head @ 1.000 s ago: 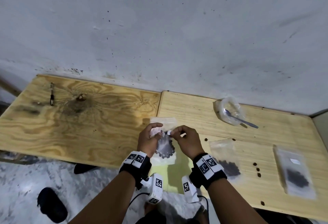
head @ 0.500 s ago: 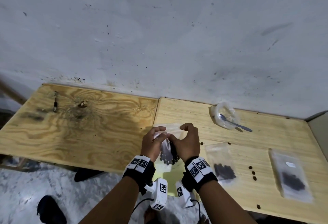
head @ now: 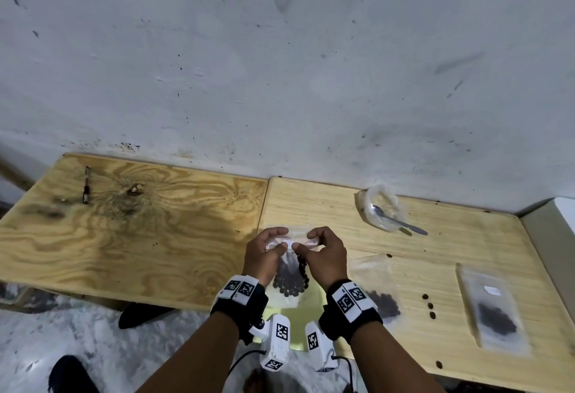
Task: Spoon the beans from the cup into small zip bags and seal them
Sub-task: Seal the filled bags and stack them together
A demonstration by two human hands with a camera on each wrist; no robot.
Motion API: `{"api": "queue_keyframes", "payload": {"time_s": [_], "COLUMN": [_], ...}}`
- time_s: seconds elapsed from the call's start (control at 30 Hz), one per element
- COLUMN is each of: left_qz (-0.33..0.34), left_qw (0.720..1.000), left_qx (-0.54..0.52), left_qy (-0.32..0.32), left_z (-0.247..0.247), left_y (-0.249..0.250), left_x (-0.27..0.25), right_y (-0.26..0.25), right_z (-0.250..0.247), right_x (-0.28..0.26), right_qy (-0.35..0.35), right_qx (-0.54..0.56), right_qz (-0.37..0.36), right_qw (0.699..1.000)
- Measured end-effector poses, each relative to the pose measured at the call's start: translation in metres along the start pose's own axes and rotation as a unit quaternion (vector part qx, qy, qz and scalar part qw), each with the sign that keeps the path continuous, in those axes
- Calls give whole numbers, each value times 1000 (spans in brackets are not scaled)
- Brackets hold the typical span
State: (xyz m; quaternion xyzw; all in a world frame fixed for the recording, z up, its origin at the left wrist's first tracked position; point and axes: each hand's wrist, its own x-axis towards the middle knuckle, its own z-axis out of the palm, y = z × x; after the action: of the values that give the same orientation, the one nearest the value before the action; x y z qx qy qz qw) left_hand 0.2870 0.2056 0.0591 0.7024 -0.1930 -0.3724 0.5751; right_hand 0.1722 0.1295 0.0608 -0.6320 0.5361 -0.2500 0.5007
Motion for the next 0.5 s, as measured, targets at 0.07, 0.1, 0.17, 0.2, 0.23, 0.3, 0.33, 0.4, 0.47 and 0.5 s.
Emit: {"api": "queue_keyframes", "payload": {"time_s": [0.07,0.1,0.17,0.2,0.23,0.3,0.33,0.4,0.47,0.5], "left_qz": [-1,-1,-2,-7,-12,-13,-8,1,0,-1], "left_qw": [1000,1000,1000,1000,1000,1000,1000,1000,1000,1000], "left_qx": [10,17,22,15,2,-14,-12,-5,-2,1], "left_qy": [-13,-13,-9,-5,-2,1,3,5,3,-2], "left_z": [-1,-1,0,1,2,3,4,5,5,6], "left_y": [0,0,-1,-2,-1,1,2,1,1,1], "left_x": [0,1,1,2,3,3,3,4,4,4], "right_y": [0,-1,-3,-4,-4,-4,-4,-3,-2,-1], "right_z": [-3,-5,-6,-6,-6,-6,-7,-7,-10,-12], "right_x": [1,1,1,1,1,2,3,3,3,3], "right_qy": [-7,-9,-10,-9,-7,0,1,-5,-18,-23], "right_qx": [-12,-21,-33,-31,-25,-16,-15,-15,-14,-14], "right_qz": [-6,-11,-18,-20,-19,-19,-20,-21,-24,-26], "right_qw": [1000,1000,999,999,999,1000,1000,1000,999,999]}}
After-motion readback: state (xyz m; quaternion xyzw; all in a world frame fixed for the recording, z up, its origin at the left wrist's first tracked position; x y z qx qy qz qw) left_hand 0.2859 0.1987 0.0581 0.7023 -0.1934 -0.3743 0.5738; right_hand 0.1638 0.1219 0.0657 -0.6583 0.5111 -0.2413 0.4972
